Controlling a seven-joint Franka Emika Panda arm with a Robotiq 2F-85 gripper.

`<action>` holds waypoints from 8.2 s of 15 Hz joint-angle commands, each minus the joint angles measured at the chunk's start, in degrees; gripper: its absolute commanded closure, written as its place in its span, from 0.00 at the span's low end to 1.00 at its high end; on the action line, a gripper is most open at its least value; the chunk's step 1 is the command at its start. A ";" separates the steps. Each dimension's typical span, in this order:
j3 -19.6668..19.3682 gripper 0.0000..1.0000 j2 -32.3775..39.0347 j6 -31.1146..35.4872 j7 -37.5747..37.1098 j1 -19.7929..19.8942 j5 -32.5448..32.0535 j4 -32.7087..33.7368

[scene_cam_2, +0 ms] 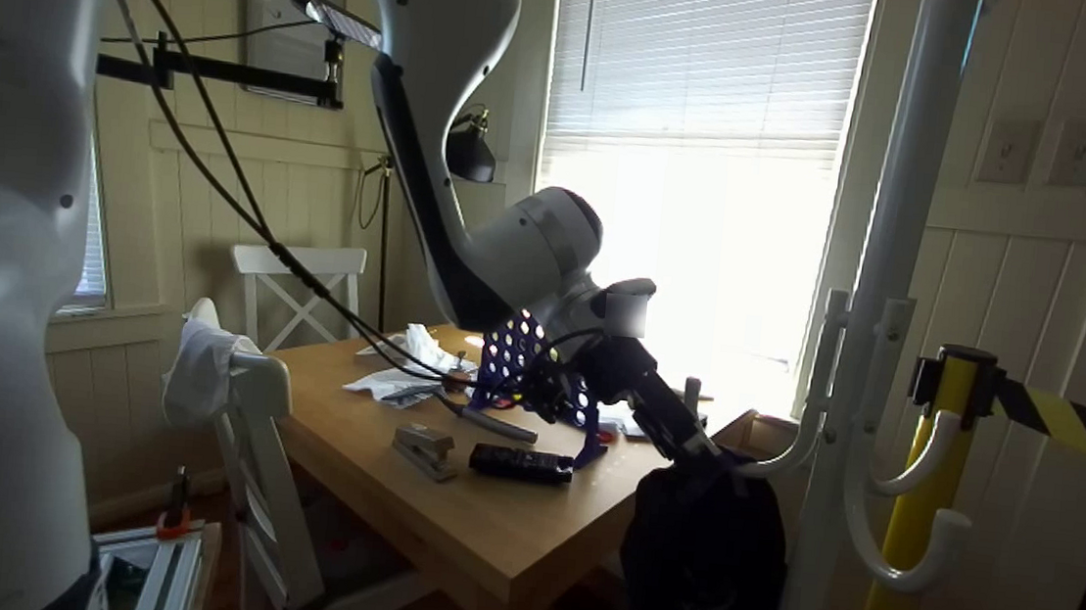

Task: Put the black cap on the table.

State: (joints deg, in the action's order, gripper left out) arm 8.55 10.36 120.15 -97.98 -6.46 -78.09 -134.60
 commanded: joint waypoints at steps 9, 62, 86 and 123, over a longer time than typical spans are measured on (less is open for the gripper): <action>0.41 0.43 1.40 -5.99 -2.48 -2.63 -1.20 1.49; 0.42 0.77 5.58 -10.26 -1.95 -2.99 -13.52 1.85; 4.33 0.99 -11.20 -4.09 6.75 -4.51 -4.24 -3.61; 9.23 0.99 -15.40 30.44 83.57 -17.73 95.01 0.72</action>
State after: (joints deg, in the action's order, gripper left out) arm 16.49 -7.30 151.79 -19.83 -23.87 11.91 -136.32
